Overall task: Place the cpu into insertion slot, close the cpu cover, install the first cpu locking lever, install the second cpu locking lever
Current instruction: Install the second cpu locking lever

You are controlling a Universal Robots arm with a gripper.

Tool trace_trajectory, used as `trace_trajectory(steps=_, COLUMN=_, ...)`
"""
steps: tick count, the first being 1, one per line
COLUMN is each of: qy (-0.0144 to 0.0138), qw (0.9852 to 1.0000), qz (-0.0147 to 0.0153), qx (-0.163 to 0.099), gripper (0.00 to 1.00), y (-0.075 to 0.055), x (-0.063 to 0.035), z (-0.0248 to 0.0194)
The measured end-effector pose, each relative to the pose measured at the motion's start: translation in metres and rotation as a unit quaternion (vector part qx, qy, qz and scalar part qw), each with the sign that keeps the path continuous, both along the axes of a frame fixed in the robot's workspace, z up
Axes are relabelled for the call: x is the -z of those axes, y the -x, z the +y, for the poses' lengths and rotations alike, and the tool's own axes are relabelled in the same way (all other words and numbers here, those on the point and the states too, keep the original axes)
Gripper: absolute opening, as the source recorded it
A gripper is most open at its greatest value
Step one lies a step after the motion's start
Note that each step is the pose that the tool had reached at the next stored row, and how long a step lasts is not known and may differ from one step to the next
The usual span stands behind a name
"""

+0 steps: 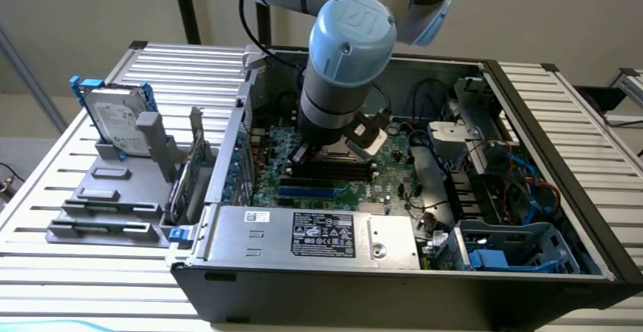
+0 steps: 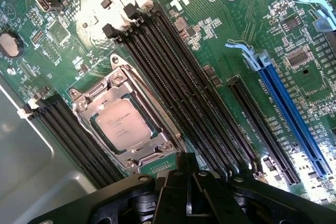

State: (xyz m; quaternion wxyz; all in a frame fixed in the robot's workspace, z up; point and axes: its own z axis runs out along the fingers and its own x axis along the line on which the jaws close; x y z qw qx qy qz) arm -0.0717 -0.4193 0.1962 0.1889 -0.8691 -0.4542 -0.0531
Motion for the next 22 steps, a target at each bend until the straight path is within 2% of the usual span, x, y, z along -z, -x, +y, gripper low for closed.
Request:
trace_trajectory(steps=13, qy=0.0007, qw=1.0, qz=-0.0035, qx=-0.001, gripper=0.11, y=0.0034, x=0.0056, z=0.006)
trace_trajectory(steps=14, qy=0.0019, qw=1.0, qz=-0.0036, qx=-0.001, gripper=0.11, y=0.0034, x=0.0057, z=0.0061)
trace_trajectory(steps=16, qy=0.0064, qw=1.0, qz=-0.0042, qx=-0.001, gripper=0.11, y=0.0036, x=0.0059, z=0.0063)
trace_trajectory(steps=19, qy=0.0169, qw=0.9998, qz=-0.0044, qx=-0.002, gripper=0.11, y=0.0035, x=0.0058, z=0.0063)
trace_trajectory(steps=22, qy=0.0237, qw=0.9997, qz=-0.0044, qx=-0.002, gripper=0.11, y=0.0036, x=0.0012, z=0.0062)
